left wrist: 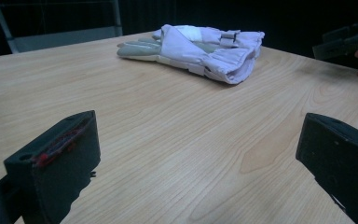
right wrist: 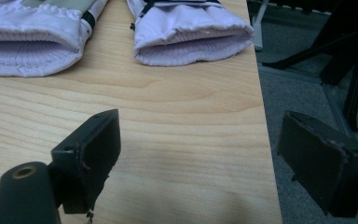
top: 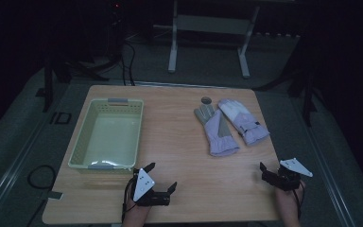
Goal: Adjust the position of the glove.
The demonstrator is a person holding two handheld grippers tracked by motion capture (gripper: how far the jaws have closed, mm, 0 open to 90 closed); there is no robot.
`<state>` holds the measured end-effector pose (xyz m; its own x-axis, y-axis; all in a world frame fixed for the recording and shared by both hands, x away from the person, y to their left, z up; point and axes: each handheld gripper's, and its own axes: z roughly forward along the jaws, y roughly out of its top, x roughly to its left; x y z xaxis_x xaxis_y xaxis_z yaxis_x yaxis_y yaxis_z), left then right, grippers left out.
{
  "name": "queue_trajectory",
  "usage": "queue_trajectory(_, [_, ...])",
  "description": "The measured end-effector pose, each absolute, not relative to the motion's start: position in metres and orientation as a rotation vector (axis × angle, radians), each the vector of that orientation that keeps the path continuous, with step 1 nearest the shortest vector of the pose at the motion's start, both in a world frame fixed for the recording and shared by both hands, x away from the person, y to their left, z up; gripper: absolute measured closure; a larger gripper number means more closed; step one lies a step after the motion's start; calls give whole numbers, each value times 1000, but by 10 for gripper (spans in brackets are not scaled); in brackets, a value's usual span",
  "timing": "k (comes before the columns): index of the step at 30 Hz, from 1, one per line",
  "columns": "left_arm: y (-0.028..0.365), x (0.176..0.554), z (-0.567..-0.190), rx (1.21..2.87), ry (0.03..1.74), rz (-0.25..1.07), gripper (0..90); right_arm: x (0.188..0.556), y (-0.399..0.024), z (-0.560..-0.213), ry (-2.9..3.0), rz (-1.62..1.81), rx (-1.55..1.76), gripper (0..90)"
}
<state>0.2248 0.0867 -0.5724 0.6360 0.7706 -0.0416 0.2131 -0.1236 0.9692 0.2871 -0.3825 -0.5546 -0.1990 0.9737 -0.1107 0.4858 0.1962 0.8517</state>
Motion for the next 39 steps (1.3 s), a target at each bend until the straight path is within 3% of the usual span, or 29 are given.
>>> queue_trajectory(18, [85, 226, -572, 1689, 818, 577, 0, 282, -371, -546, 1891, 928, 1376, 130])
queue_trajectory(33, [85, 226, -572, 1693, 812, 572, 0, 292, -368, -476, 1891, 1010, 1367, 161])
queue_trajectory(39, [85, 226, -572, 1694, 808, 570, 0, 301, -363, -451, 1870, 1079, 1358, 117])
